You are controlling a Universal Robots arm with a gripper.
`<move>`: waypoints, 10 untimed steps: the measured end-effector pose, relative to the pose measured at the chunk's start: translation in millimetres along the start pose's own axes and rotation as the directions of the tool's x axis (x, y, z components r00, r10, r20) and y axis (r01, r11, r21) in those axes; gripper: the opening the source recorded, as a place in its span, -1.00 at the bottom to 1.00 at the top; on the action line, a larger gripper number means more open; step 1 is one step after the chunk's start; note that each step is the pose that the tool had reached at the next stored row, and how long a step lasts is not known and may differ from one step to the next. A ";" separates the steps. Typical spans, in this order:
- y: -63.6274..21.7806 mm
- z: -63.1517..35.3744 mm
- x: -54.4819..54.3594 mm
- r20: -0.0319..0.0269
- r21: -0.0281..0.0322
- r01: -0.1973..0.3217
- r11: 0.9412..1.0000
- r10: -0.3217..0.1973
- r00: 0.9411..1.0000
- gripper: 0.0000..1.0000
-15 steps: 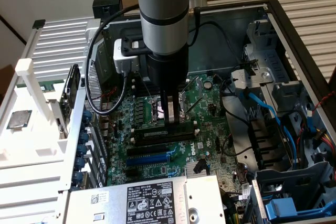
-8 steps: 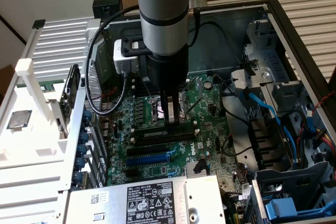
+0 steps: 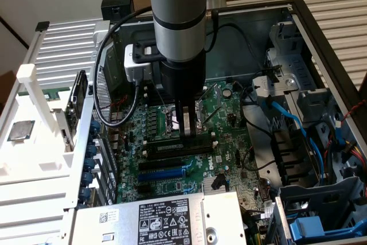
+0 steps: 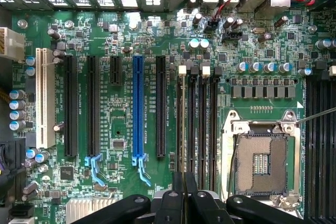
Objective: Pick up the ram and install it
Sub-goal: 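Insert the ram into the slot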
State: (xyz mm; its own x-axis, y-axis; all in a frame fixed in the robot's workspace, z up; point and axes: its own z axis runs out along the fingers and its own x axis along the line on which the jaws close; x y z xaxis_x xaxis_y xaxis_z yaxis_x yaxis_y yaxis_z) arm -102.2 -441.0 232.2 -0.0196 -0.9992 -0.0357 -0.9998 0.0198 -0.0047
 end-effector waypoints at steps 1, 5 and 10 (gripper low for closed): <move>0.0 0.2 0.0 0.000 0.000 0.000 1.000 0.000 1.000 -0.76; 0.0 0.4 0.0 0.000 0.000 0.000 1.000 0.000 1.000 -0.76; 0.0 0.4 0.0 0.000 0.000 0.000 1.000 0.000 1.000 -0.76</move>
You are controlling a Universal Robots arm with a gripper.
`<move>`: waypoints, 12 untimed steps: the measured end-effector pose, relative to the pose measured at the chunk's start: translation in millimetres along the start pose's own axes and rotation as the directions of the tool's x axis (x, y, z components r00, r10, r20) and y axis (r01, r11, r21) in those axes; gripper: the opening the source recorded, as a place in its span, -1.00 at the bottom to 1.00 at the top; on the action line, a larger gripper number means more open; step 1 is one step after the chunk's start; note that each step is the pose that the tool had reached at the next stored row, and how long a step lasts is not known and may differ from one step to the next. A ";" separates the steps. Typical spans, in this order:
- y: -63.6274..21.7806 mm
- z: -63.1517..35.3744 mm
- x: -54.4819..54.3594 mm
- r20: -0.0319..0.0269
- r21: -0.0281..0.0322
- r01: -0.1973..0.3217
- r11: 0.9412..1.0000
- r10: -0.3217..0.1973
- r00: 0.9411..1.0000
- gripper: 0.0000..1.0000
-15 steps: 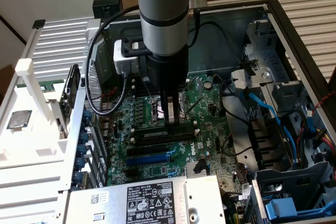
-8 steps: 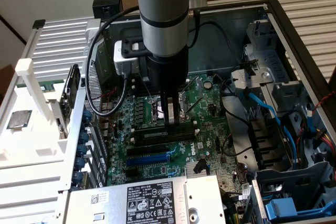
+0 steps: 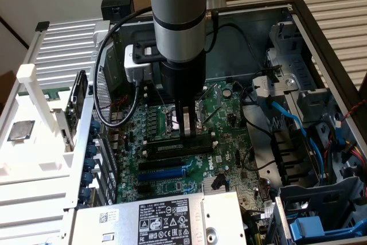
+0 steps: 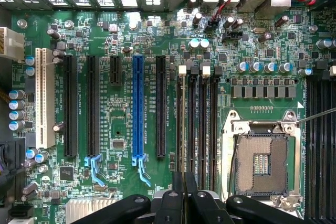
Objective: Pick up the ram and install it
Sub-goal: 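Insert the ram into the slot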
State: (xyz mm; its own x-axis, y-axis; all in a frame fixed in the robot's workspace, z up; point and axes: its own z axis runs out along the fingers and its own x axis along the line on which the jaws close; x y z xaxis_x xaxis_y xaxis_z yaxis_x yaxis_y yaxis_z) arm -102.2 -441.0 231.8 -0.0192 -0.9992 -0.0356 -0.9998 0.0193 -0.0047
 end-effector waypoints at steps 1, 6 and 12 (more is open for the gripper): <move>0.0 0.0 0.0 0.000 0.000 0.000 1.000 0.000 1.000 -0.73; 0.0 0.0 0.0 0.000 0.000 0.000 1.000 0.000 1.000 -0.59; -0.1 0.0 0.0 0.000 0.000 0.000 1.000 0.000 1.000 -0.59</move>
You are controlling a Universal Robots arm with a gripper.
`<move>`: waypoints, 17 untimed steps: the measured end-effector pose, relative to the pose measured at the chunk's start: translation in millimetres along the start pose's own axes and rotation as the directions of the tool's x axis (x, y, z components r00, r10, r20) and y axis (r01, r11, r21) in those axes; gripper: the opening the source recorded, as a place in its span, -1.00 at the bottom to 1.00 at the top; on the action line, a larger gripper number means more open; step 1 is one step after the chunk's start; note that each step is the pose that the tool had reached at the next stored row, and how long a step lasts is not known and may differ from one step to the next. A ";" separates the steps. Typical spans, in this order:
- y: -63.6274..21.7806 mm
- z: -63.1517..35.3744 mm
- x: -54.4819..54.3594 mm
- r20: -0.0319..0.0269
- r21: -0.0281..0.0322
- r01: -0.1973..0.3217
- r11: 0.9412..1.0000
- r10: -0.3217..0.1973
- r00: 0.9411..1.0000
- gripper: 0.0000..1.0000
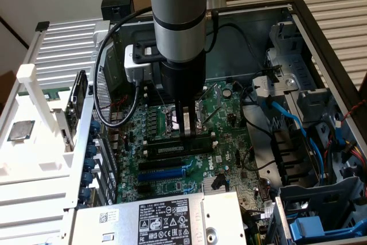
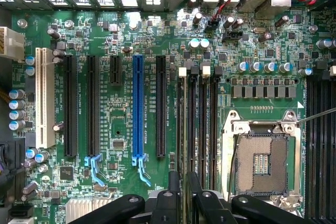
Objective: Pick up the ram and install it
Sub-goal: 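Insert the ram into the slot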
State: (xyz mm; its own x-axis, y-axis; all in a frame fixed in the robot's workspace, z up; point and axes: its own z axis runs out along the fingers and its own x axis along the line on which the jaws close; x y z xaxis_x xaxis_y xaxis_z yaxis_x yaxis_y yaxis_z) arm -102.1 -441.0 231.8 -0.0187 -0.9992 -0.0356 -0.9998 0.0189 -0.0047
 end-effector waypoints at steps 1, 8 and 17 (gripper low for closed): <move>0.0 0.0 0.0 0.000 0.000 0.000 1.000 0.000 1.000 -0.59; 0.1 -4.6 -0.2 0.000 0.000 0.000 1.000 0.000 1.000 -0.59; 0.3 -13.2 -0.5 0.000 0.000 0.000 1.000 0.000 1.000 -0.59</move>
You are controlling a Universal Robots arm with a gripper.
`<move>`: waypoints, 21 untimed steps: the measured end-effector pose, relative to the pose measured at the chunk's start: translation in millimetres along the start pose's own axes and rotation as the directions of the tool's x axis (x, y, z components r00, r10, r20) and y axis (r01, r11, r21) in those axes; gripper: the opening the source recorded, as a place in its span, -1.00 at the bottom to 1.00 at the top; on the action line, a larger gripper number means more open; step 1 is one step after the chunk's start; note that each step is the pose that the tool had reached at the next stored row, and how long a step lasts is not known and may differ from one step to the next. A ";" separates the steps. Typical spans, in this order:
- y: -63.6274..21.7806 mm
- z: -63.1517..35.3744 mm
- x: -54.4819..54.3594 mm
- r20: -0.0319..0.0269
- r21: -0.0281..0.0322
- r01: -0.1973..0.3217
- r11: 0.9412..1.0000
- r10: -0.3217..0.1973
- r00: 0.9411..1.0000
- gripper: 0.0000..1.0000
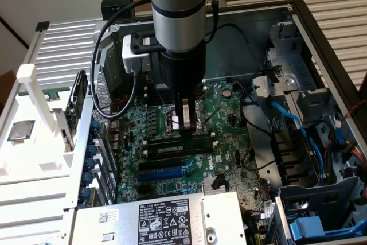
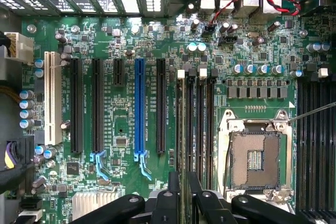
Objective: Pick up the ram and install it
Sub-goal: 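Insert the ram into the slot, then press down the ram until it locks into place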
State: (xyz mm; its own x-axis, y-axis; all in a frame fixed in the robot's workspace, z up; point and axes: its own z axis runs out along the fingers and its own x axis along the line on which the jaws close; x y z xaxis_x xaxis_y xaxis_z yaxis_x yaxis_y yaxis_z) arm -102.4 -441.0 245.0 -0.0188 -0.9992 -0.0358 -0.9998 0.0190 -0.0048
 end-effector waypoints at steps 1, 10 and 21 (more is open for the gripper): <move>0.0 0.0 0.0 0.000 0.000 0.000 1.000 0.000 1.000 -0.59; 0.0 -0.1 0.0 0.000 0.000 0.000 1.000 0.000 1.000 -0.59; 4.2 0.7 0.1 0.000 0.000 0.000 1.000 0.000 1.000 -0.80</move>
State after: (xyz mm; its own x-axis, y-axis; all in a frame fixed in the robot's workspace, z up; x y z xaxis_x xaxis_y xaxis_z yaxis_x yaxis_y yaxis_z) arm -106.6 -441.0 244.3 -0.0188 -0.9992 -0.0356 -0.9998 0.0190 -0.0048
